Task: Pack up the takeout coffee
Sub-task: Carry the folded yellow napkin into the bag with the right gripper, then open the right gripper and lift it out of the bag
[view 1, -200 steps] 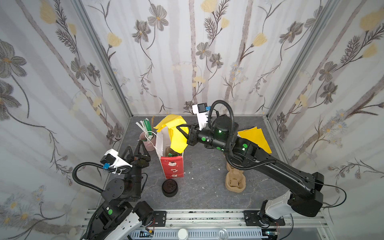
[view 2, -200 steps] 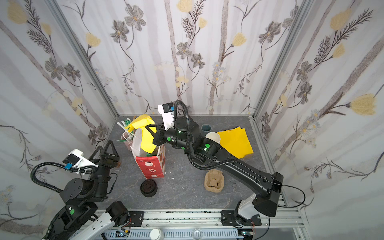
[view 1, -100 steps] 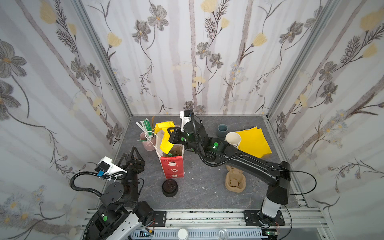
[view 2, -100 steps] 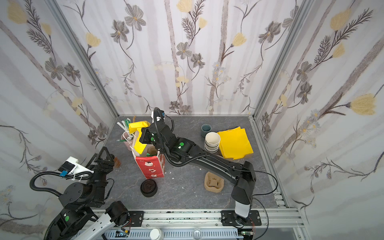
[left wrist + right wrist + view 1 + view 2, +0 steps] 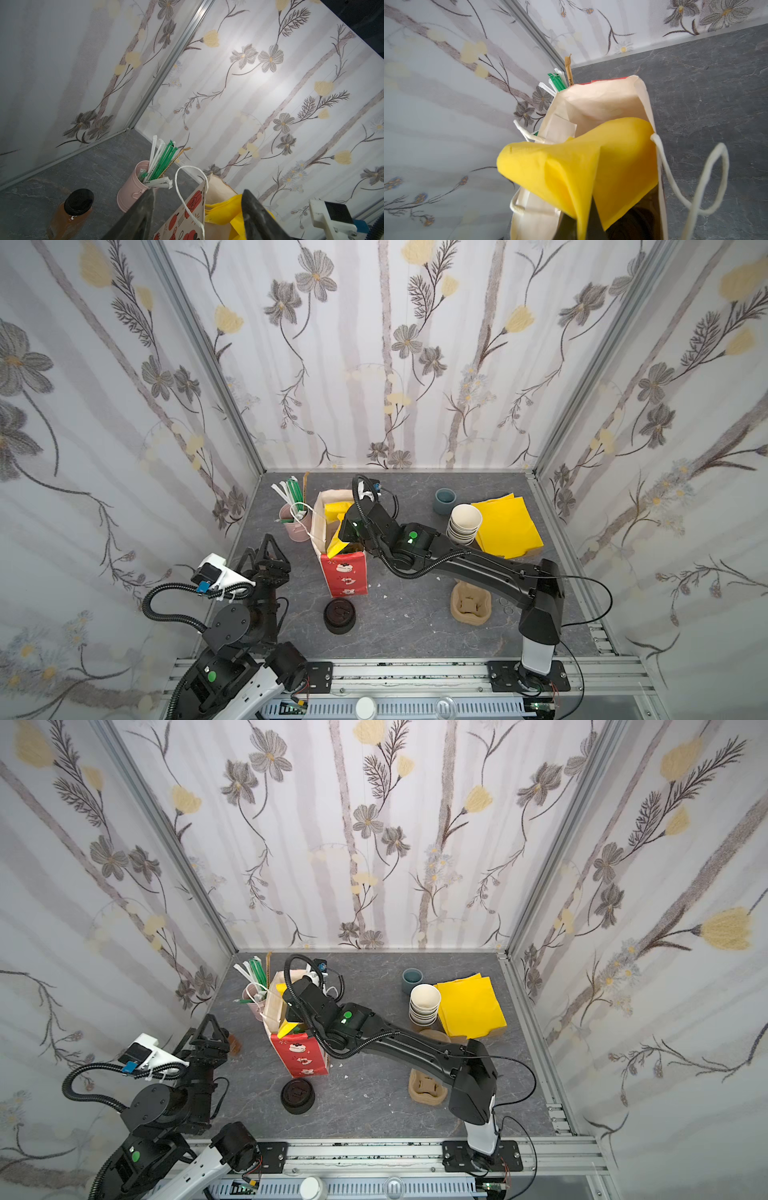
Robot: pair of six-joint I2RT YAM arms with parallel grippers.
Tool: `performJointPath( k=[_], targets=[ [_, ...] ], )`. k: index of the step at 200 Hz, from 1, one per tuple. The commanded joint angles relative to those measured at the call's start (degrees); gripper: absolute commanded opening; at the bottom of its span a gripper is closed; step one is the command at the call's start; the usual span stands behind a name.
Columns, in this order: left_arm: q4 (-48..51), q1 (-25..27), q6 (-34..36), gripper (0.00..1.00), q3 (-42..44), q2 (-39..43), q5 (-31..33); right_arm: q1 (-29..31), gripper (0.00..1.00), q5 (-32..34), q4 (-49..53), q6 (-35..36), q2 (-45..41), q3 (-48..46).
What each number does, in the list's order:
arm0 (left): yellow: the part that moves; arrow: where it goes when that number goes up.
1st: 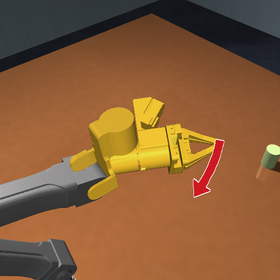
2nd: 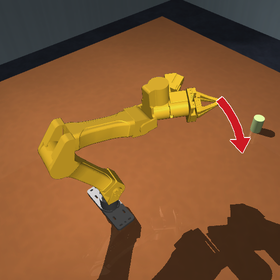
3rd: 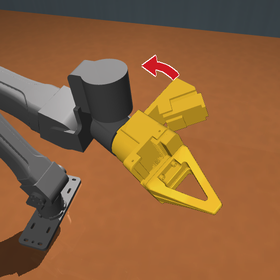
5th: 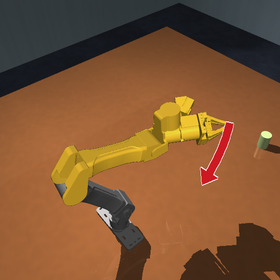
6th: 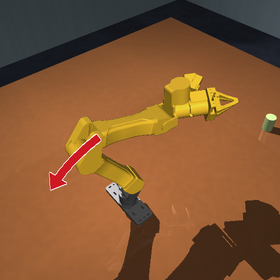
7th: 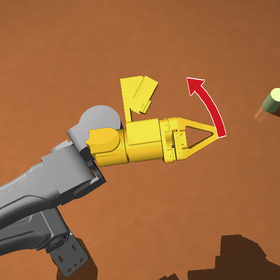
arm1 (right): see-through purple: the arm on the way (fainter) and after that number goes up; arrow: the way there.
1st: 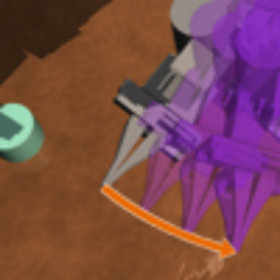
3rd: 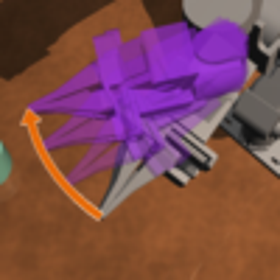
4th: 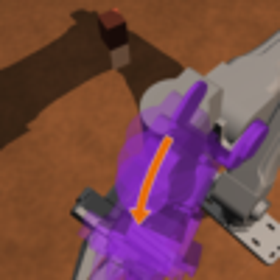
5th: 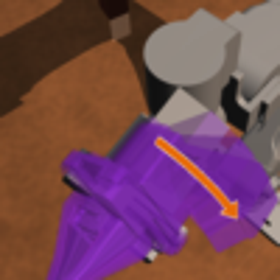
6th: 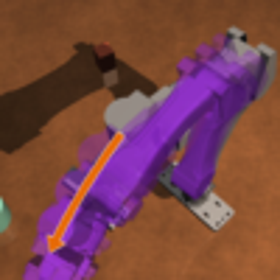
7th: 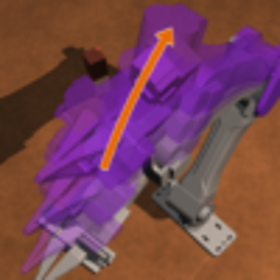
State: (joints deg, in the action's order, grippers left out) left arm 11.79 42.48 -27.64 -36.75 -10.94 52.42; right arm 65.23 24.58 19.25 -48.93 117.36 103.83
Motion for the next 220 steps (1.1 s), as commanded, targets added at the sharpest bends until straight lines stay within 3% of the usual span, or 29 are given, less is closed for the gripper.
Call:
performJointPath(
  k=[1, 54, 90, 120, 171, 220],
  targets=[
    [-0.19, 0.02, -0.31, 0.68, 0.2, -0.44, 0.58, 0.14, 0.0, 3.23, 1.29, 0.8, 1.29, 1.28],
    [-0.1, -0.05, -0.13, 0.68, 0.78, -1.29, -0.04, 0.33, 0.0, 4.25, 3.17, 2.62, 4.27, 4.06],
    [-0.1, -0.03, -0.85, 0.67, 1.59, -1.6, -0.66, 0.68, 0.23, 4.86, 3.78, 4.21, 4.5, 5.58],
    [-0.1, -0.03, -1.08, 0.67, 1.84, -2.05, -0.58, 1.25, 0.34, 5.49, 3.87, 5.6, 3.43, 6.93],
    [-0.1, -0.03, -1.5, 0.67, 1.95, -3.43, -0.49, 1.75, 0.41, 6.71, 4.06, 7.38, 0.63, 7.69],
    [2.22, -0.04, -4.78, 0.66, 2.47, -6.56, 1.54, 1.63, 0.43, 2.69, 6.37, 10.9, -7.17, 6.82]
  ],
)
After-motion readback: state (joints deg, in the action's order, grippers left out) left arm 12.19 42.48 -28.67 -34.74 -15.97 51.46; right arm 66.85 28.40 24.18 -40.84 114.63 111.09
